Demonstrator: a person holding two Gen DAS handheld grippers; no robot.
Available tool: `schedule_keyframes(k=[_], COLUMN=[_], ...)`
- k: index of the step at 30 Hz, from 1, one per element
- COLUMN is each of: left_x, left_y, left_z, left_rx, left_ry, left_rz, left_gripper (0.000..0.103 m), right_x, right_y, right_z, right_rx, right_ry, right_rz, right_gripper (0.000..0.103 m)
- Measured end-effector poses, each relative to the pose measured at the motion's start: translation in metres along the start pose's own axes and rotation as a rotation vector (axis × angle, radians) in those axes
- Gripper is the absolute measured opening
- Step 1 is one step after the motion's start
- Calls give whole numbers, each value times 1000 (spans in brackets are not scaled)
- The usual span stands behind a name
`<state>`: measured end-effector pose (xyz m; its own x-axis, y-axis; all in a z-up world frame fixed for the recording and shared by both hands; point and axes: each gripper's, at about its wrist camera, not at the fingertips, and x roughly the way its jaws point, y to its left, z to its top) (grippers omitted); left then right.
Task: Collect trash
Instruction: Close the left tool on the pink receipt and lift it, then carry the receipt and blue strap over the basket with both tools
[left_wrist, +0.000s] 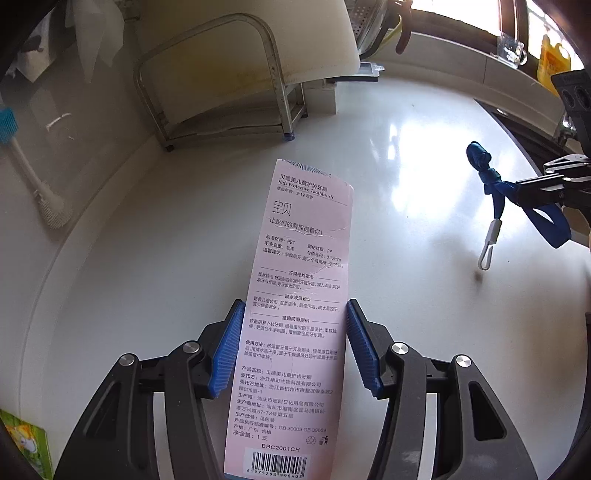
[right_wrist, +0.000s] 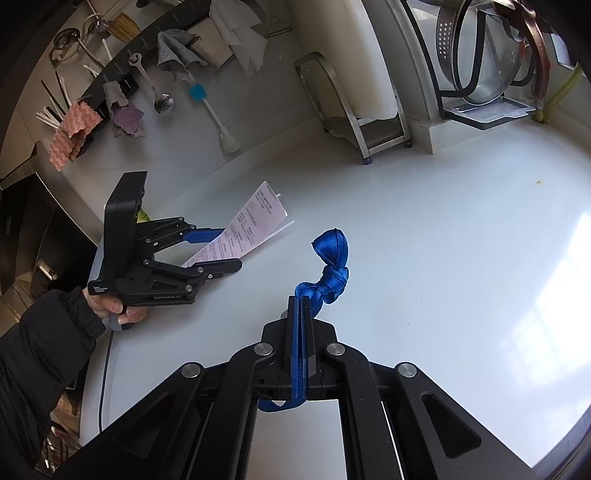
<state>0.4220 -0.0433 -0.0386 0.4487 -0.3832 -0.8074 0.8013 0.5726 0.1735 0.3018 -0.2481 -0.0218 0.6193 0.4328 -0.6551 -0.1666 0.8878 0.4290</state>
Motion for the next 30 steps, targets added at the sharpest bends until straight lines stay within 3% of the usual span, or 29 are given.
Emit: schedule_keyframes(k=[9,14,16,20,30], left_x=[-58,-118,-141,-180,-218], left_y=[-48,-70,-85,-115,-183], left_z=[-6,-17,-25,-50,-132], left_rx=[-73,-201,-216,-277,-461], left_ry=[-36,-116,-145,-174,-165], left_rz=[120,186,237,266,302], left_gripper=[53,53,53,53,53], right_x=[-8,-29,-40,-66,-151], right_y=[10,24,30,50,99], right_z=[-2,-14,-24,-54,-138], right_rx=[-24,-37,-29,-41,-41], right_ry=[-23,-59,-70,-80,-130], right_rz=[-21,-30,-23,-26,-13], right_gripper=[1,1,1,1,1])
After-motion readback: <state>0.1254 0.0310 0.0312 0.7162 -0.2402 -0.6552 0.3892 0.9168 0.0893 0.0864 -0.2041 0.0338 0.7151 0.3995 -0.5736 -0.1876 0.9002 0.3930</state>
